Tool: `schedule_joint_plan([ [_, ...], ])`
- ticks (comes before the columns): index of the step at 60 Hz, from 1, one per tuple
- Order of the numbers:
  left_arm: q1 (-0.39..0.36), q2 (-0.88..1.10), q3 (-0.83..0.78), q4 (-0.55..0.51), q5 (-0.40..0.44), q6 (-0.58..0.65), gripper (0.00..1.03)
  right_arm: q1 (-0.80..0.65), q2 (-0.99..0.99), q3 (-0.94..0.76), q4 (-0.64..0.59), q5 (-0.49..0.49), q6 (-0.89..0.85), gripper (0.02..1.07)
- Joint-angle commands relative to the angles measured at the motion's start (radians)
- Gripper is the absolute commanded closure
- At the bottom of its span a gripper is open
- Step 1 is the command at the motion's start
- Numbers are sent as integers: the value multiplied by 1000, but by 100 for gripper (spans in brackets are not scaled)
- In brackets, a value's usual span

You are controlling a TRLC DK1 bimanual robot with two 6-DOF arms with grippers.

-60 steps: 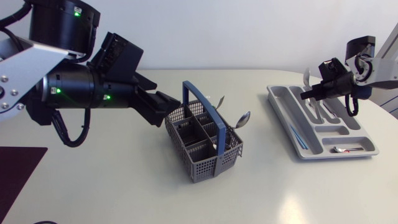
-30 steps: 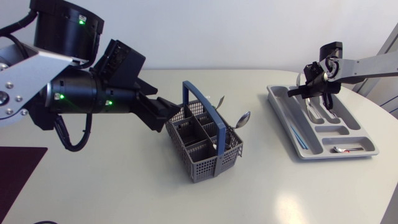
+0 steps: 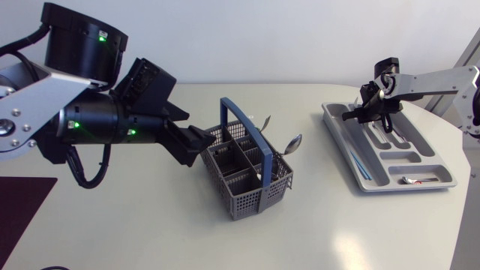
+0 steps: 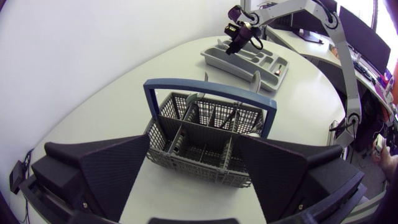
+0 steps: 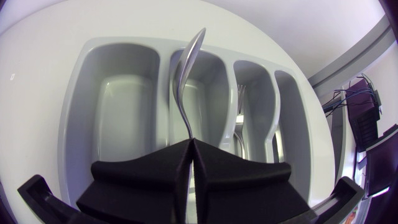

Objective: Sort the cutlery from the basket into the organizer compartments.

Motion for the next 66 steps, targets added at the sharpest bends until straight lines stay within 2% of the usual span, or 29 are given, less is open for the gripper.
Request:
schedule_joint_plan([
  [1, -4, -20, -17, 3, -7, 9, 6, -8, 27, 20, -18, 4, 32, 91],
  [5, -7, -22, -15, 3, -7, 9, 6, -11, 24, 17, -27, -2, 35, 79],
  [10, -9, -22, -10, -4, -7, 9, 6, -14, 15, 7, -24, -10, 36, 77],
  [12, -9, -25, -10, -5, -7, 9, 6, -14, 9, -3, -19, -16, 36, 72],
  [21, -7, -37, -6, -16, -15, 9, 6, -13, -67, -59, 1, -27, 36, 70],
  [24, -4, -43, -7, -22, -20, 12, 6, -10, -110, -96, 12, -37, 36, 65],
  [33, 14, -51, -27, -43, -30, 22, 6, 18, -307, -283, 64, -83, 13, 60],
  [40, 13, -49, -58, -42, -36, 30, 6, 53, -455, -437, 91, -148, -11, 60],
  [53, 9, -23, -104, -27, -38, 44, 6, 135, -728, -687, 97, -367, -53, 60],
  [60, -17, -22, -109, -28, -38, 50, 6, 181, -847, -768, 96, -478, -85, 57],
  [66, -44, -23, -81, -43, -44, 52, 6, 204, -915, -802, 64, -521, -89, 57],
])
